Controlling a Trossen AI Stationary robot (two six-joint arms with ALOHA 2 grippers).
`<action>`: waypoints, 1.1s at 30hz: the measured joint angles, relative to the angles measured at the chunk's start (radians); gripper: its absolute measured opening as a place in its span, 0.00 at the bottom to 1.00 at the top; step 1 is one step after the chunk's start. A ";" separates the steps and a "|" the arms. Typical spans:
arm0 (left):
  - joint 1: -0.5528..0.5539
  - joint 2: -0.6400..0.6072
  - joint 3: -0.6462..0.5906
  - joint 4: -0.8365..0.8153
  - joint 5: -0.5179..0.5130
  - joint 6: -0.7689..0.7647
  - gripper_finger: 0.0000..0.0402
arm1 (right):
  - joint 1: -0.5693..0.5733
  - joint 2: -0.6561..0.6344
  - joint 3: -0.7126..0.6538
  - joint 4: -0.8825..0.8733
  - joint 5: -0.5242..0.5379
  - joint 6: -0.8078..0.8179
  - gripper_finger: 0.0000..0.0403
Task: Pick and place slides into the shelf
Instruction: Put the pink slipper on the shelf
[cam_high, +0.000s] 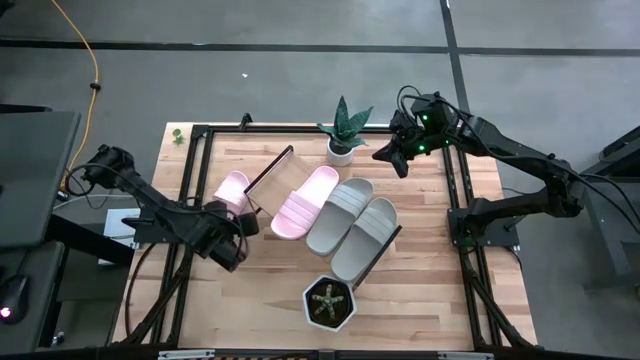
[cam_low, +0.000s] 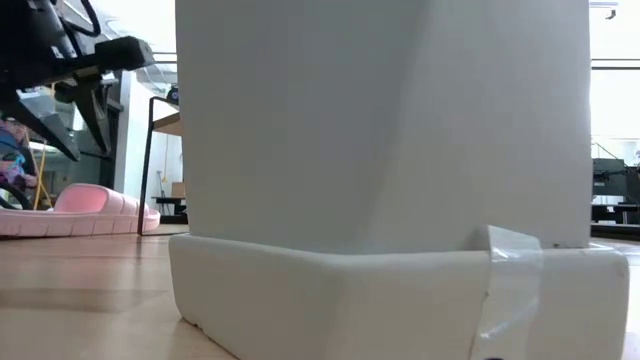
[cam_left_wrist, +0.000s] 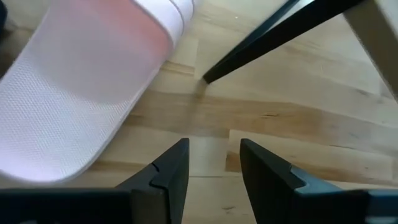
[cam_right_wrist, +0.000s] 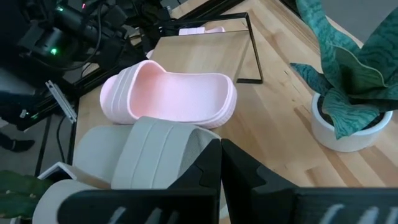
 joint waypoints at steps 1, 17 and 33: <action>0.000 -0.006 0.000 0.004 0.000 -0.001 0.33 | 0.000 0.000 0.000 0.000 -0.005 0.000 0.00; 0.083 -0.228 0.000 -0.169 -0.104 0.010 0.33 | 0.000 0.000 0.000 -0.004 -0.025 0.000 0.00; 0.301 -0.230 0.000 -0.112 -0.113 0.013 0.33 | 0.000 0.000 0.000 -0.003 -0.023 -0.008 0.00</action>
